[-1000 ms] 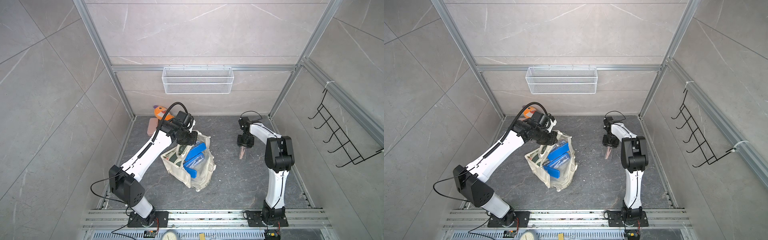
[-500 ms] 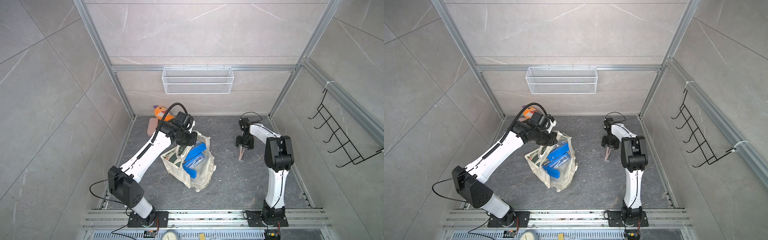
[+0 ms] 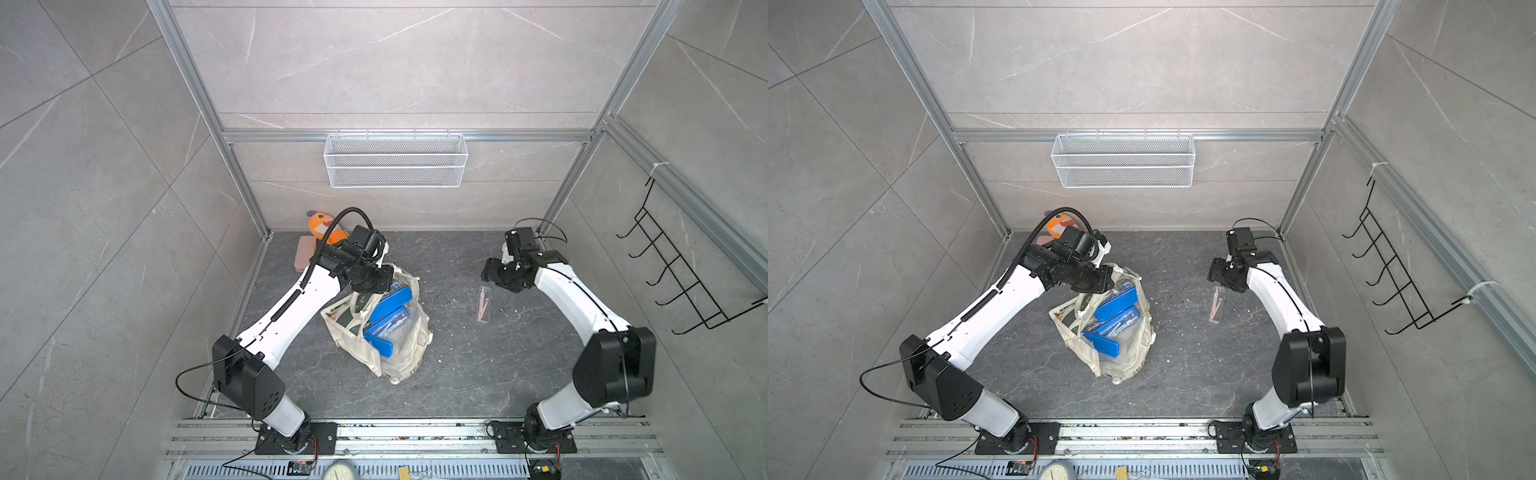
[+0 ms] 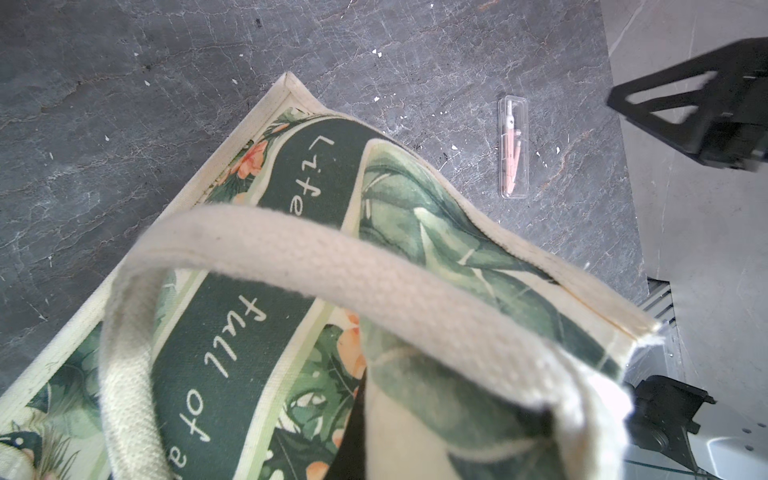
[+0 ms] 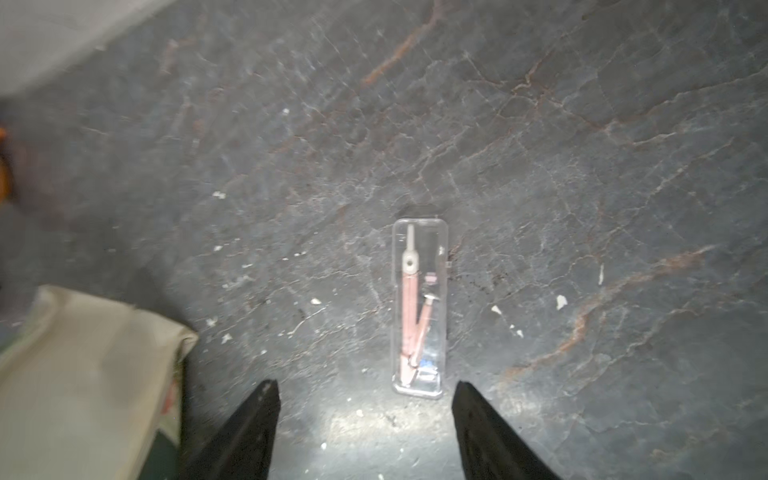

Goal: Take out the compass set from the canvas bag
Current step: Place the compass set at the center of the board, then pick up the compass set from the canvas bag.

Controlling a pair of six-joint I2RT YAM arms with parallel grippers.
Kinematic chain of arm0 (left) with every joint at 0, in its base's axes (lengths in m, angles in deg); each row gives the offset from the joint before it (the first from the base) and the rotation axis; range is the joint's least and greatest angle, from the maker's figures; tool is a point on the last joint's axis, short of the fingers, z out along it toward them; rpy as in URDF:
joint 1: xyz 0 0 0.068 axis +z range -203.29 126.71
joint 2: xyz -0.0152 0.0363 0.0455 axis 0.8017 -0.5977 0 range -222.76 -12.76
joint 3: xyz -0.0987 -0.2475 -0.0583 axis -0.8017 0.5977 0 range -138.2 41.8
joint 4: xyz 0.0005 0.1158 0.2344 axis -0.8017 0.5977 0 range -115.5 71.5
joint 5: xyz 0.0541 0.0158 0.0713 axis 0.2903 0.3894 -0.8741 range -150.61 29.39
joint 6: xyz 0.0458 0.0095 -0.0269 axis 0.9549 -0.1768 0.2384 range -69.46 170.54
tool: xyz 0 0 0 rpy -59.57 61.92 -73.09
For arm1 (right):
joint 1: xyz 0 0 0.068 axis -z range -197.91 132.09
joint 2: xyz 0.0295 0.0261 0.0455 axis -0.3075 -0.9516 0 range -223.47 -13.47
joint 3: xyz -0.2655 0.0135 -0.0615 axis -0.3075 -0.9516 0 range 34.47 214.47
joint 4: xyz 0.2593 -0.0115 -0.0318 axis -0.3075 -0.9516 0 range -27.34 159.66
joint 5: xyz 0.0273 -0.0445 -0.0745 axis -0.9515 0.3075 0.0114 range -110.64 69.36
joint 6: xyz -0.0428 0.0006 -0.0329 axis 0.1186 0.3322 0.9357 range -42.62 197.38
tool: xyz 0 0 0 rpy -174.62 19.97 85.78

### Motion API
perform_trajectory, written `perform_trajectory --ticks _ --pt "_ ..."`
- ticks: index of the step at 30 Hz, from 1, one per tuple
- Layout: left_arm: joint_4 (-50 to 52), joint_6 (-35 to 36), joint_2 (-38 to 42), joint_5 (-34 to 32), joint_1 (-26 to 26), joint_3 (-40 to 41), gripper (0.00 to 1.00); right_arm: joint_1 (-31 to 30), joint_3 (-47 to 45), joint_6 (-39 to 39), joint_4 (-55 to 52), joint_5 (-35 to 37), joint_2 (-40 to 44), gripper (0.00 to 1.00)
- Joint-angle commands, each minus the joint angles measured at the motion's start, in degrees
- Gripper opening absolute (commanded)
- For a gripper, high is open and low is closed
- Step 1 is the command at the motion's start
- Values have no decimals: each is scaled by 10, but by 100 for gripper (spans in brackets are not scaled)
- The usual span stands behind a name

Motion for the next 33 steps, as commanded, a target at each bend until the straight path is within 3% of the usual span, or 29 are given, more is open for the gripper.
perform_trajectory --ticks 1,4,7,17,24,30,33 --pt "-7 -12 24 13 2 2 0 -10 -40 -47 59 -90 59 68" --pt "-4 -11 21 10 2 1 0 -30 -47 -80 46 -145 84 62" --pt "-2 -11 20 7 2 1 0 -85 -73 -118 51 -141 121 56" --pt "4 -13 16 2 1 -4 0 -355 -87 -253 74 -16 195 49" --pt "6 -13 17 2 2 -6 0 -544 -28 -267 41 85 131 48" --pt "5 -13 20 2 2 -3 0 -578 -53 -279 66 102 52 44" --pt "5 -14 21 2 1 -4 0 -575 -56 -268 78 107 34 48"
